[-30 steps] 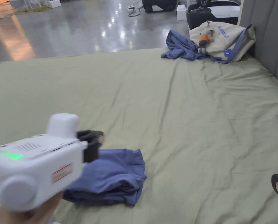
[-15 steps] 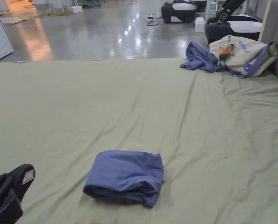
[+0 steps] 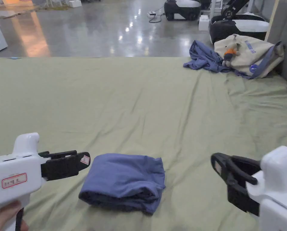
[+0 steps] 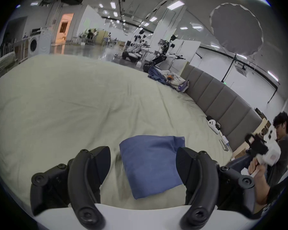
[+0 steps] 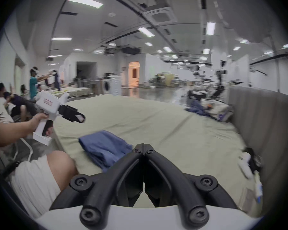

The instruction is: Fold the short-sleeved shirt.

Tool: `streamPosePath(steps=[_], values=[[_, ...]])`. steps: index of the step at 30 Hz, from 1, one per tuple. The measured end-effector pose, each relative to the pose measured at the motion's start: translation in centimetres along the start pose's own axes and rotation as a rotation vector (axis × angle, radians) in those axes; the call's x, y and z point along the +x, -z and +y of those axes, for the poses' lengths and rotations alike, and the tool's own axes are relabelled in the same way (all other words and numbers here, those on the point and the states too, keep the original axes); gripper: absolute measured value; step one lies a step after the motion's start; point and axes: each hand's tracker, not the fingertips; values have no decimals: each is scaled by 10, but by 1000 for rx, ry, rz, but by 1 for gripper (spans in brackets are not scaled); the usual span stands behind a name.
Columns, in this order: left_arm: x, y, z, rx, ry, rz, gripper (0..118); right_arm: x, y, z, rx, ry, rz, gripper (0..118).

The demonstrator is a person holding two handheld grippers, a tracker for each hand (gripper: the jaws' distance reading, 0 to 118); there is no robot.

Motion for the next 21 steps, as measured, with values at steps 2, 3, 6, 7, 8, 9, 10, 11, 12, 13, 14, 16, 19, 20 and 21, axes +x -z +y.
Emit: streamPosePath(steps=[2, 3, 6, 7, 8, 9, 10, 11, 12, 13, 14, 16, 19, 20, 21], values=[[6, -13, -5, 54, 50, 31, 92, -7, 54, 5, -25, 58, 142, 2], [8, -20, -6, 62, 66, 51, 92, -10, 86, 4, -79, 119, 219, 3], [10, -36, -13, 92, 105, 96, 92, -9, 169, -20, -240, 327, 368, 3], [9, -39, -13, 95, 104, 110, 92, -7, 193, -33, -320, 409, 398, 3], [7, -42, -16, 100, 98, 108, 92, -6, 209, -44, -376, 465, 387, 2], [6, -45, -19, 109, 90, 102, 92, -4, 220, -54, -417, 500, 398, 2], [4, -48, -21, 120, 79, 107, 92, -2, 229, -64, -448, 497, 378, 2], [1, -48, -21, 119, 71, 113, 92, 3, 234, -72, -468, 520, 384, 2], [-1, -50, -23, 121, 70, 115, 92, 8, 236, -80, -466, 595, 404, 2], [-4, -50, -25, 126, 62, 114, 92, 16, 238, -87, -455, 679, 412, 2], [-8, -46, -25, 116, 44, 113, 92, 23, 242, -92, -472, 742, 416, 2], [-17, -32, -22, 63, 15, 76, 92, 30, 246, -99, -507, 727, 403, 2], [-23, -8, -20, 34, 2, 37, 92, 27, 246, -96, -508, 711, 398, 2], [-23, -1, -17, 13, -2, 27, 92, 21, 242, -95, -502, 696, 392, 2], [-24, 7, -15, -7, 2, 27, 92, 21, 241, -96, -500, 696, 388, 2]])
